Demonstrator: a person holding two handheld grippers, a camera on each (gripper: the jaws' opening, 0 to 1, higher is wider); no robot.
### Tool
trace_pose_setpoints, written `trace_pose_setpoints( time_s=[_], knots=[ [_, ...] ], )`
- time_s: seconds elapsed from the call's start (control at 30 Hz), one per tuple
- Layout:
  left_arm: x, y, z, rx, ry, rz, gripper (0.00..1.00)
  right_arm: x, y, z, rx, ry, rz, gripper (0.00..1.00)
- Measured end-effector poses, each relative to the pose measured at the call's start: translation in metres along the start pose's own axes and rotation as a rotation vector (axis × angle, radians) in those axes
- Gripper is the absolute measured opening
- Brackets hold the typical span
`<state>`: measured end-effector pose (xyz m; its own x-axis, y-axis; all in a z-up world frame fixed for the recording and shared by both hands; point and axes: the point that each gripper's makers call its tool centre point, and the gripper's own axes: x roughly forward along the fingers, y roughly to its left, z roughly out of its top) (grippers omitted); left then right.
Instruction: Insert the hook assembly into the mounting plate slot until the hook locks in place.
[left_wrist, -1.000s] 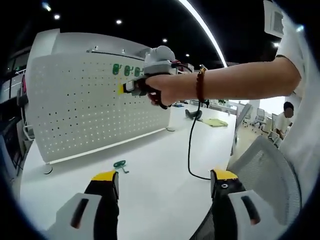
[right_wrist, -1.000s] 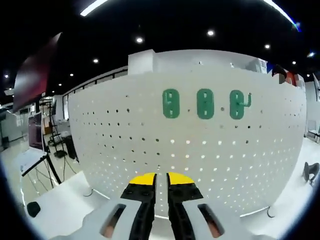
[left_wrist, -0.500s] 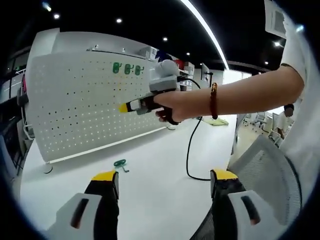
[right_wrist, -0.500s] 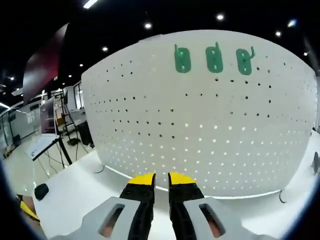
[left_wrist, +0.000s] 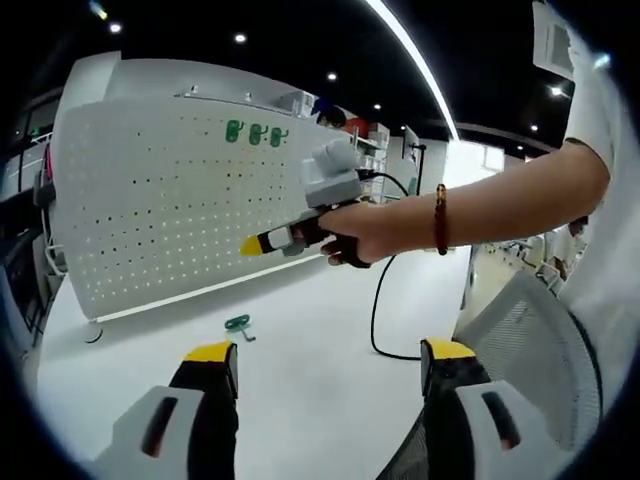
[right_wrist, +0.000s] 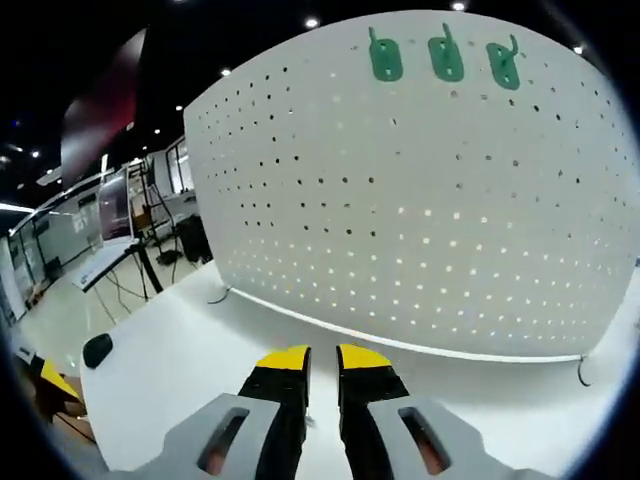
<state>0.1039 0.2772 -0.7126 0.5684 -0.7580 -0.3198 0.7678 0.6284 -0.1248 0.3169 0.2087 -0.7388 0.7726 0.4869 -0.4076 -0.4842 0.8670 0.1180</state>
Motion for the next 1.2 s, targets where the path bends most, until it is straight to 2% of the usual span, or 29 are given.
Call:
trace_pose_setpoints(
  time_s=[0.03, 0.07, 0.13, 0.4, 0.53, 0.97, 1.07, 1.2],
  knots=[
    [0.0, 0.0, 0.0, -0.001, 0.001, -0.001, 0.76, 0.001, 0.003, -0.005, 0.005, 0.017, 0.02, 0.09],
    [0.0, -0.001, -0.001, -0.002, 0.004, -0.002, 0.76, 0.002, 0.007, -0.015, -0.01, 0.061, 0.032, 0.09],
    [0.001, -0.001, -0.003, 0.003, 0.011, -0.006, 0.76, 0.002, 0.007, -0.018, -0.043, 0.061, 0.016, 0.09],
    [0.0, 0.0, -0.005, -0.016, 0.01, 0.002, 0.76, 0.006, 0.01, -0.049, -0.017, 0.126, 0.044, 0.09],
    [0.0, 0.0, -0.01, -0.033, 0.013, -0.003, 0.76, 0.007, 0.009, -0.063, -0.011, 0.158, 0.035, 0.09],
    [0.001, 0.008, -0.013, -0.044, 0.02, 0.015, 0.75, 0.022, 0.011, -0.08, -0.024, 0.209, 0.07, 0.11],
    [0.002, 0.008, -0.015, -0.046, 0.026, 0.015, 0.75, 0.026, 0.013, -0.088, -0.042, 0.24, 0.083, 0.11],
    [0.003, 0.012, -0.019, -0.062, 0.03, 0.024, 0.74, 0.031, 0.01, -0.091, -0.013, 0.238, 0.091, 0.11]
  ],
)
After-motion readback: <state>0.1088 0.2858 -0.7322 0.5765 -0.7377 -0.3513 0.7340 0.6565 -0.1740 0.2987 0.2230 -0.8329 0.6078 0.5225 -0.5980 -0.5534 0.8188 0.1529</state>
